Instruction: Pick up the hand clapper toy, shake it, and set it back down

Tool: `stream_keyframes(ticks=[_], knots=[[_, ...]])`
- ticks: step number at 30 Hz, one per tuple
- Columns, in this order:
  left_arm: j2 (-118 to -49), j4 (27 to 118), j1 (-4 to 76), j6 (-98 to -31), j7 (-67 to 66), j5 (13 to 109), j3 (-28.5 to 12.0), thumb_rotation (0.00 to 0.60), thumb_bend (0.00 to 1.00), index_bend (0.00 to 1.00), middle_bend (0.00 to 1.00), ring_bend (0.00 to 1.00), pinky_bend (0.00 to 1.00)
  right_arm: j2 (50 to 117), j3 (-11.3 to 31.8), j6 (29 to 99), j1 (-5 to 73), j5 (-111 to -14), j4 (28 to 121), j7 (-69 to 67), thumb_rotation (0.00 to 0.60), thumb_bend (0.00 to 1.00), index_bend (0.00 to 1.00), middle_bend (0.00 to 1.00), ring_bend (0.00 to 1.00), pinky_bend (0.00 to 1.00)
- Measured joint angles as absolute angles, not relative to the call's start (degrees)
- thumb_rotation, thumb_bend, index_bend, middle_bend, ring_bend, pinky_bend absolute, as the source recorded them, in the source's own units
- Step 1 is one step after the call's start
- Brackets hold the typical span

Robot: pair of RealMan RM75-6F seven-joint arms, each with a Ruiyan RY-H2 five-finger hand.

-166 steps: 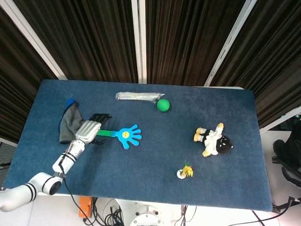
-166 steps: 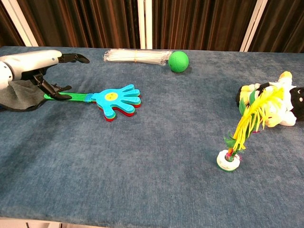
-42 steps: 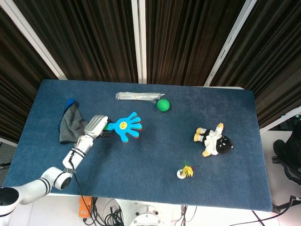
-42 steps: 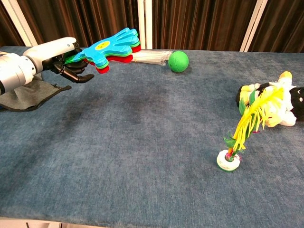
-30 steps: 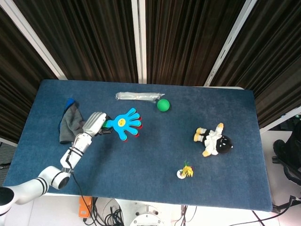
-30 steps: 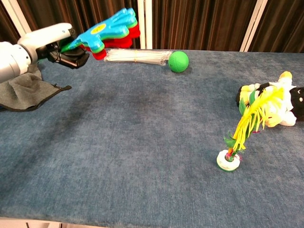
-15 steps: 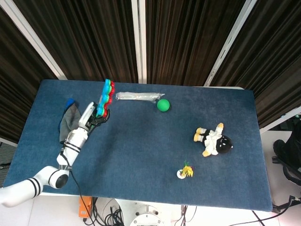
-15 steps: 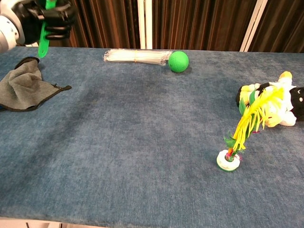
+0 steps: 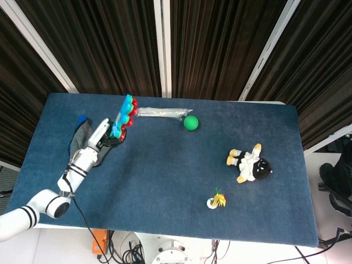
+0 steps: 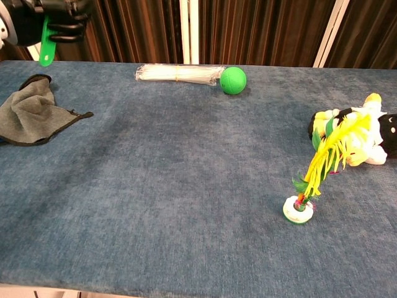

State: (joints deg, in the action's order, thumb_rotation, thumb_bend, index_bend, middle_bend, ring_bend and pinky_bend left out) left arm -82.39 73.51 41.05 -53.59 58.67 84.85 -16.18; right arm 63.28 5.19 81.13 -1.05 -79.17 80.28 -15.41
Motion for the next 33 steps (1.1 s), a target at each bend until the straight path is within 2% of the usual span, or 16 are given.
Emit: stream_keyframes(ticks=[6, 9, 12, 15, 20, 23, 30, 33], knots=[[-83.88, 68.72, 42.15, -55.71, 24.98, 90.48, -12.55, 0.600, 0.81, 1.00, 1.00, 1.00, 1.00, 63.39, 5.25, 81.24, -1.08, -78.98, 80.02, -15.19, 0.600, 0.27, 0.00, 0.00, 0.00, 0.00], [-84.64, 66.52, 42.71, -56.87, 12.31, 92.68, -10.83, 0.600, 0.81, 1.00, 1.00, 1.00, 1.00, 63.41, 5.31, 81.23, -1.13, -78.83, 79.81, -15.46, 0.600, 0.27, 0.00, 0.00, 0.00, 0.00], [-85.22, 65.23, 43.13, -57.85, 5.35, 93.70, -9.70, 0.600, 0.81, 1.00, 1.00, 1.00, 1.00, 63.48, 5.31, 81.29, -1.17, -78.83, 79.62, -15.48, 0.600, 0.27, 0.00, 0.00, 0.00, 0.00], [-85.64, 65.42, 43.12, -58.25, 4.12, 92.94, -9.61, 0.600, 0.81, 1.00, 1.00, 1.00, 1.00, 63.55, 5.29, 81.33, -1.20, -78.85, 79.57, -15.64, 0.600, 0.27, 0.00, 0.00, 0.00, 0.00], [-85.33, 69.22, 42.64, -57.33, 14.07, 88.43, -11.42, 0.600, 0.81, 1.00, 1.00, 1.00, 1.00, 63.61, 5.22, 80.97, -1.18, -78.77, 79.43, -16.11, 0.600, 0.27, 0.00, 0.00, 0.00, 0.00], [-84.31, 72.76, 42.10, -55.74, 27.68, 84.47, -13.78, 0.600, 0.81, 1.00, 1.00, 1.00, 1.00, 63.64, 5.16, 80.73, -1.09, -78.80, 79.38, -16.37, 0.600, 0.27, 0.00, 0.00, 0.00, 0.00], [-81.10, 79.84, 39.89, -50.45, 69.90, 74.26, -21.48, 0.600, 0.81, 1.00, 1.00, 1.00, 1.00, 63.89, 5.03, 80.12, -0.86, -78.76, 79.17, -16.35, 0.600, 0.27, 0.00, 0.00, 0.00, 0.00], [-80.34, 80.94, 39.28, -49.50, 81.74, 72.87, -22.79, 0.600, 0.81, 1.00, 1.00, 1.00, 1.00, 64.00, 5.07, 79.95, -0.74, -78.62, 79.23, -15.89, 0.600, 0.27, 0.00, 0.00, 0.00, 0.00]])
